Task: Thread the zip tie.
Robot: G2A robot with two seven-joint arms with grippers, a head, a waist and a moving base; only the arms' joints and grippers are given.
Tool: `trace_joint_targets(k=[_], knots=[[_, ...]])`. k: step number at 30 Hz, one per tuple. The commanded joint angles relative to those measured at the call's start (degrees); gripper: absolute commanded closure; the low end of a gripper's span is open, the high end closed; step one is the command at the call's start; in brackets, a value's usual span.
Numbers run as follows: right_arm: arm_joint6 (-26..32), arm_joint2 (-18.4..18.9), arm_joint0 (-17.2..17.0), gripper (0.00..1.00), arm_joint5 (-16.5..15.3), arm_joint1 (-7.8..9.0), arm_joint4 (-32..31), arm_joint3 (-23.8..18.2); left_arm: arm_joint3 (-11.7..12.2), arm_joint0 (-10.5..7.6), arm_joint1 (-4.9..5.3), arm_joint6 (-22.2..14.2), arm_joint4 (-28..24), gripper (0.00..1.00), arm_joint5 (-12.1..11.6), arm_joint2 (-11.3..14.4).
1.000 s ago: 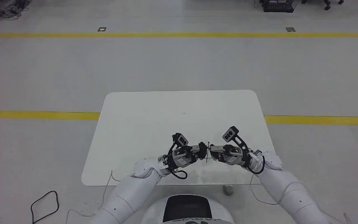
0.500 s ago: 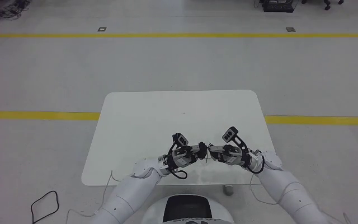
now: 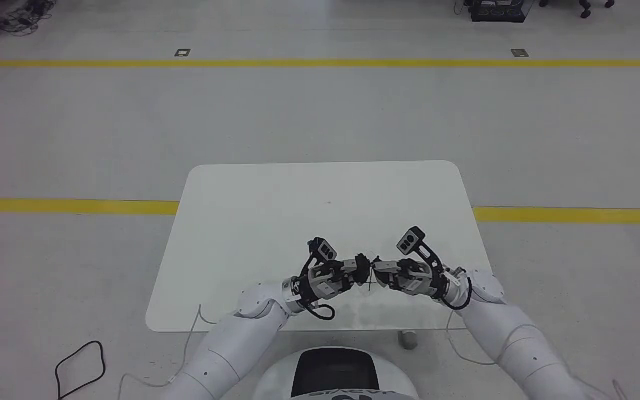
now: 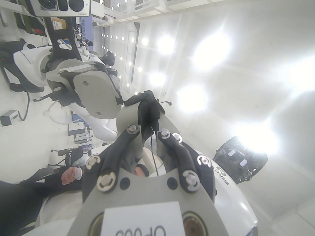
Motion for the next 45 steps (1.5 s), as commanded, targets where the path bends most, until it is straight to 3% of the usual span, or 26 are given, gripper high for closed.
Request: trace_joint_targets(k=[1,45], knots=[[0.0,0.0,0.0,1.00,0.1,-0.04,-0.1,0.1,0.0,0.00,0.00,0.0,0.0,1.00,0.0,0.0],[0.0,0.2,1.2,1.00,1.3,-1.71,-1.8,3.6,0.0,0.00,0.00,0.0,0.0,1.00,0.0,0.0]])
